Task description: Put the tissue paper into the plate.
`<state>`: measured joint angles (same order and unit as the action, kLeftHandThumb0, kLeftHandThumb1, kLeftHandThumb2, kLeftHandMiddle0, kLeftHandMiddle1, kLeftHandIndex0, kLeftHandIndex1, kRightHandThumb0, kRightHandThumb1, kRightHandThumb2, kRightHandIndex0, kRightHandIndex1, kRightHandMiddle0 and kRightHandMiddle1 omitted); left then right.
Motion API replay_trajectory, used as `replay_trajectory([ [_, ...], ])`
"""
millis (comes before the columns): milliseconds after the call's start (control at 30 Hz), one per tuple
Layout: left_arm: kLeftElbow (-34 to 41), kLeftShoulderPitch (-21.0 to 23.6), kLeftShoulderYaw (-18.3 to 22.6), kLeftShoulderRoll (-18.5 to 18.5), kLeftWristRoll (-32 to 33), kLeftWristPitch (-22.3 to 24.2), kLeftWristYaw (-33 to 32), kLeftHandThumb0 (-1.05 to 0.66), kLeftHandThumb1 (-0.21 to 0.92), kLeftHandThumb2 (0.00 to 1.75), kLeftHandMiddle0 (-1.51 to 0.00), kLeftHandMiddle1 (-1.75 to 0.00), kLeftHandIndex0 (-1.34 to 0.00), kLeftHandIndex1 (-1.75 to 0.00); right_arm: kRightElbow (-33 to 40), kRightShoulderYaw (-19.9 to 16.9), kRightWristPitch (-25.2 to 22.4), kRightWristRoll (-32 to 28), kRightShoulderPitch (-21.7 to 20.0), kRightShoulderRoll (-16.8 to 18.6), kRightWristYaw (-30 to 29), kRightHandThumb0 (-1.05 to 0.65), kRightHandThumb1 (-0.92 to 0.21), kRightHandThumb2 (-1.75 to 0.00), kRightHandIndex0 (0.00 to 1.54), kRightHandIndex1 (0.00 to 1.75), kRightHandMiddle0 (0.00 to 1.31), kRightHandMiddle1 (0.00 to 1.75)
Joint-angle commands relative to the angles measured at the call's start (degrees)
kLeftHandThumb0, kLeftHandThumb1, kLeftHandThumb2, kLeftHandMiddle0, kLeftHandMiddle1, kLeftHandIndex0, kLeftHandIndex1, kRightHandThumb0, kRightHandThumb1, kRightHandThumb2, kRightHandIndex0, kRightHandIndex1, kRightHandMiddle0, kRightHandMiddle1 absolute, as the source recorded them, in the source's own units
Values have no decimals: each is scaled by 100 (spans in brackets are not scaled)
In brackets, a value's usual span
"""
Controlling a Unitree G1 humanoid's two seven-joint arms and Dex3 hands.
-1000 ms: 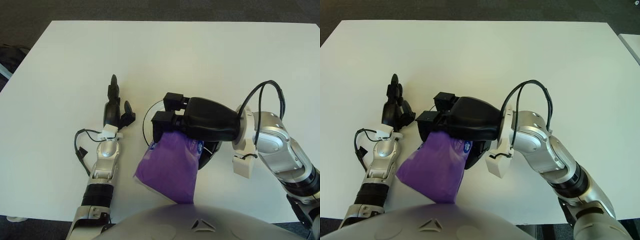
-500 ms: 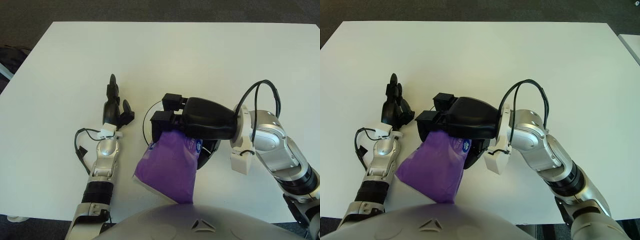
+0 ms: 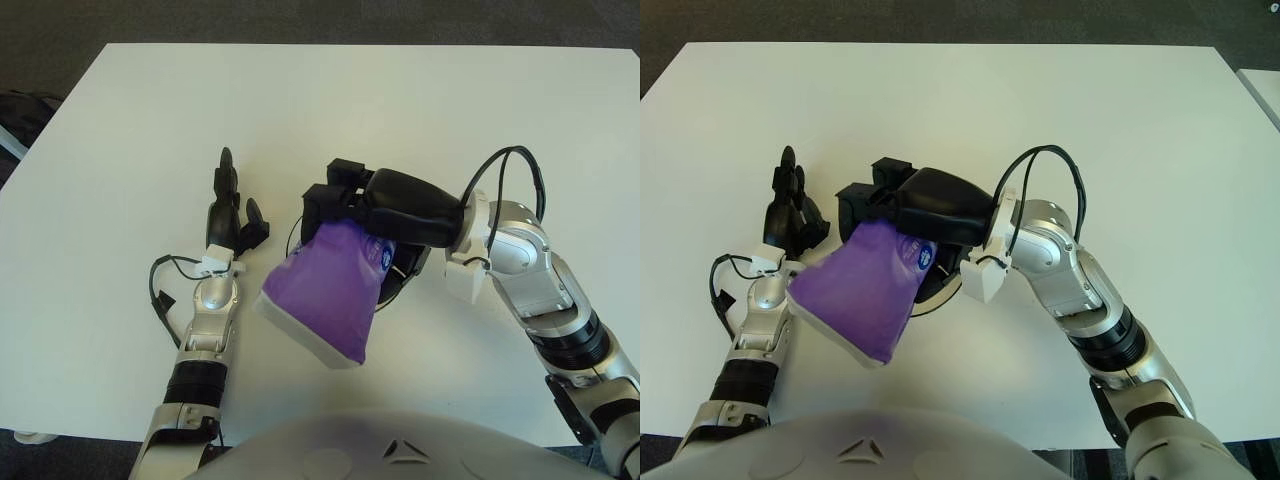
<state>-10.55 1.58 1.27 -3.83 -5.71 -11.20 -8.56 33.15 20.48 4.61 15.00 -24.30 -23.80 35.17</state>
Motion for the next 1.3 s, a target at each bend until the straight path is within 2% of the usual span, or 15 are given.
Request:
replay_trajectory([
  [0, -467, -607, -115, 79, -221, 274, -105, -92, 92, 100, -6, 0, 0, 0, -24, -12, -257, -5, 64, 237, -164, -45, -39, -122, 116, 175, 55, 175],
  [167, -417, -644, -135, 79, -317, 296, -178, -92, 92, 100, -8, -1, 0, 0, -160, 3, -374, -35, 16, 410, -220, -45, -40, -121, 118, 175, 54, 175],
  [567, -380, -669, -153, 51, -387, 366, -201, -91, 92, 99, -9, -2, 0, 0, -614, -50, 345, 31, -83, 479, -441, -45, -39, -123, 118, 175, 55, 175],
  [1267, -560, -667, -141, 6, -389, 93, -217, -88, 92, 102, -9, -1, 0, 0, -942, -102, 379, -100, -179, 506, -392, -46, -33, -129, 110, 175, 59, 175],
])
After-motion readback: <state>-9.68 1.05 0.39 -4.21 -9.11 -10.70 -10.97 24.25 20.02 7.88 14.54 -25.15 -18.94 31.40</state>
